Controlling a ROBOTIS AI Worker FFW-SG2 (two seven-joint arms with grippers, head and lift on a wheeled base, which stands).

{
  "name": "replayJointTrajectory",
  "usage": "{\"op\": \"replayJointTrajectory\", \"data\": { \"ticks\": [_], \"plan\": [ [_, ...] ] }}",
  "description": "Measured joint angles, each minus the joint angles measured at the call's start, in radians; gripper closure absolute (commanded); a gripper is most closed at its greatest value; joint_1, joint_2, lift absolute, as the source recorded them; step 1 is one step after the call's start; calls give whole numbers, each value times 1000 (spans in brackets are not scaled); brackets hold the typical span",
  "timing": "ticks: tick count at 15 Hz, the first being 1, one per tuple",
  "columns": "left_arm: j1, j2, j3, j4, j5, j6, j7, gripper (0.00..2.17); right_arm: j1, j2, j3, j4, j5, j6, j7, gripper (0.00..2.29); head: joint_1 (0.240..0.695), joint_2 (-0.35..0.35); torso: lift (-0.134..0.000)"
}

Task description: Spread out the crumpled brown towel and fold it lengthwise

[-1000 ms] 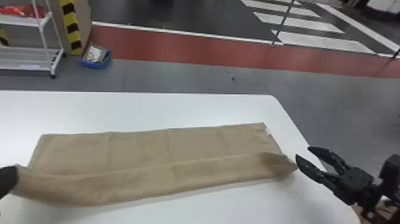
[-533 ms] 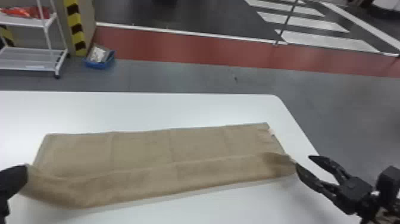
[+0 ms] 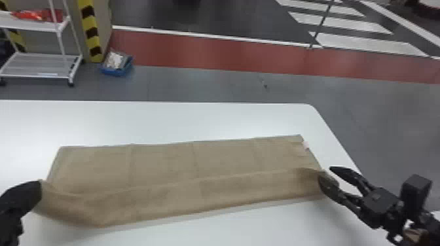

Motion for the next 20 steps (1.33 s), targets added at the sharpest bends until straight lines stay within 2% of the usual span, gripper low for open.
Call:
{"op": "replayJointTrajectory", "data": {
  "ticks": [1, 2, 8, 13, 16, 20],
  "plan": [
    [0, 0, 0, -1, 0, 0, 0, 1376, -2, 1, 0, 0, 3, 9, 0, 1345, 695, -216, -124],
    [0, 0, 0, -2, 0, 0, 0, 1376, -3, 1, -4, 0, 4, 19, 0, 1504, 695, -217, -124],
    [2, 0, 0, -16, 0, 0, 5, 1376, 8, -2, -63, -25, -37, 62, 21, 1511, 695, -253, -124],
    [38, -1, 17, -71, -1, -3, 16, 1376, 23, -1, -172, -80, -147, 130, 95, 1507, 695, -288, -124],
    [59, -4, 34, -101, -1, -2, 18, 1376, 25, -6, -246, -88, -205, 174, 118, 1507, 695, -331, -124],
    [51, -7, 36, -89, -1, -30, 16, 1376, 6, -22, -274, -88, -225, 251, 120, 1507, 695, -350, -124]
  ]
}}
